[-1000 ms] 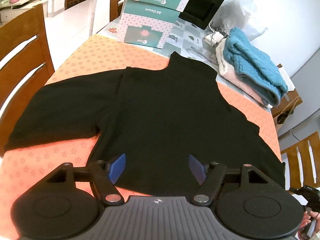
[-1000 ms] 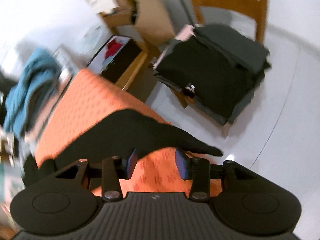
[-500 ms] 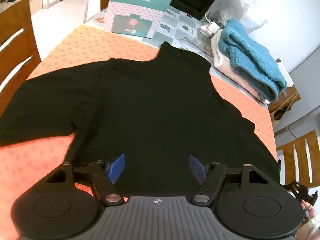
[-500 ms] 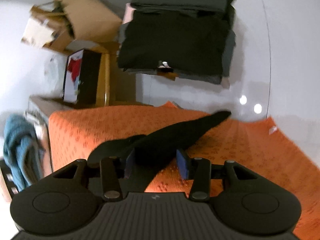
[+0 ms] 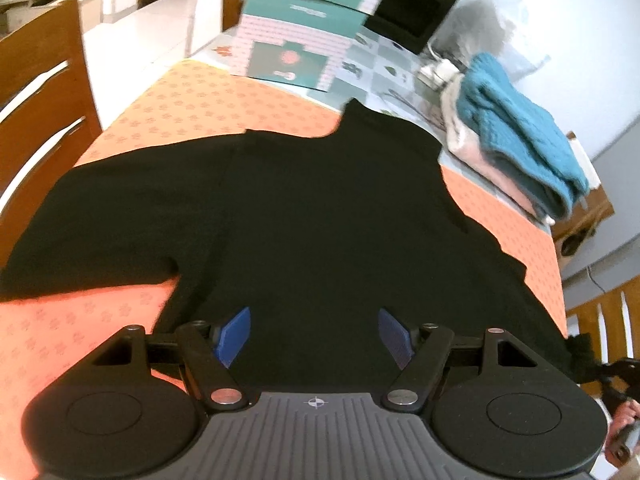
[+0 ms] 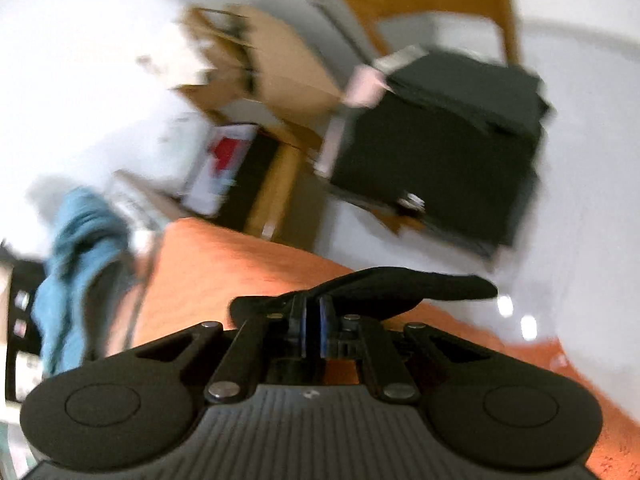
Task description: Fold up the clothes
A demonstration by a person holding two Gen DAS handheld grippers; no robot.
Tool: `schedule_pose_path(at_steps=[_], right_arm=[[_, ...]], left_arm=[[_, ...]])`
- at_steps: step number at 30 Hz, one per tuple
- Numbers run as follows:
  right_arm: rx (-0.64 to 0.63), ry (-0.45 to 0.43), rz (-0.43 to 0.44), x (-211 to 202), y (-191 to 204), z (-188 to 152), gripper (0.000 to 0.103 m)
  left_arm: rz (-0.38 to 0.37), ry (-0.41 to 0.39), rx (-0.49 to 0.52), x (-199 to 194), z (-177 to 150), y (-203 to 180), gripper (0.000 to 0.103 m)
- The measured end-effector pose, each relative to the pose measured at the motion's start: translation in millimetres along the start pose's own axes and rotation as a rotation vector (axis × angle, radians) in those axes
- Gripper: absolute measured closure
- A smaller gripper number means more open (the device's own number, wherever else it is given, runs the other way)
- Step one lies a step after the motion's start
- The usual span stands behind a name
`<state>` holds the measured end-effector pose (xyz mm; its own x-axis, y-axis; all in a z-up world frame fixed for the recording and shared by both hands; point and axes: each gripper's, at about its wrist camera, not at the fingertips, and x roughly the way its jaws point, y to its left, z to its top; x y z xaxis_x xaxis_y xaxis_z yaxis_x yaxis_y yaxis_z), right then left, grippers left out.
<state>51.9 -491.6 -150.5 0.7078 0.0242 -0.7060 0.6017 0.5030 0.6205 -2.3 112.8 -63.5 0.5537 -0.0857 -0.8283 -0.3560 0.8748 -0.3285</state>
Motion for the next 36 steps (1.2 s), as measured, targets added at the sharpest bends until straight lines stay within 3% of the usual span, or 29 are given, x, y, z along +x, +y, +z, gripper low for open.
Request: schedule_pose_path(at_steps=[8, 14, 18, 27, 32, 33, 35, 36], right_arm=[[-0.476, -0.033, 0.178, -43, 117, -43, 0.096], [-0.754, 0.022, 0.31, -59, 184, -100, 0.096], [-0.907, 0.087, 0.353, -63, 212, -145, 0.096], [-1.185, 0.304, 0.33, -34, 211, -244, 0.098], [-1.309, 0.379, 0.316, -29, 202, -270, 0.095], [-1.321, 0.387, 0.32, -31, 202, -271, 0.093], [-1.324, 0.405, 0.329, -35, 202, -270, 0.073], [-1.319, 0.412, 0.334, -38, 202, -267, 0.068]], left_arm=[[0.003, -0.043, -0.045, -7, 5, 18, 0.03], [0.001, -0.069, -0.05, -12, 6, 27, 0.03], [0.004, -0.076, -0.061, -14, 7, 36, 0.03], [0.029, -0.085, -0.039, -17, 6, 41, 0.03], [0.028, -0.086, -0.019, -18, 7, 38, 0.03], [0.027, -0.085, -0.016, -18, 8, 36, 0.03], [0.024, -0.083, -0.008, -18, 8, 33, 0.03], [0.022, -0.081, -0.001, -17, 9, 30, 0.03]])
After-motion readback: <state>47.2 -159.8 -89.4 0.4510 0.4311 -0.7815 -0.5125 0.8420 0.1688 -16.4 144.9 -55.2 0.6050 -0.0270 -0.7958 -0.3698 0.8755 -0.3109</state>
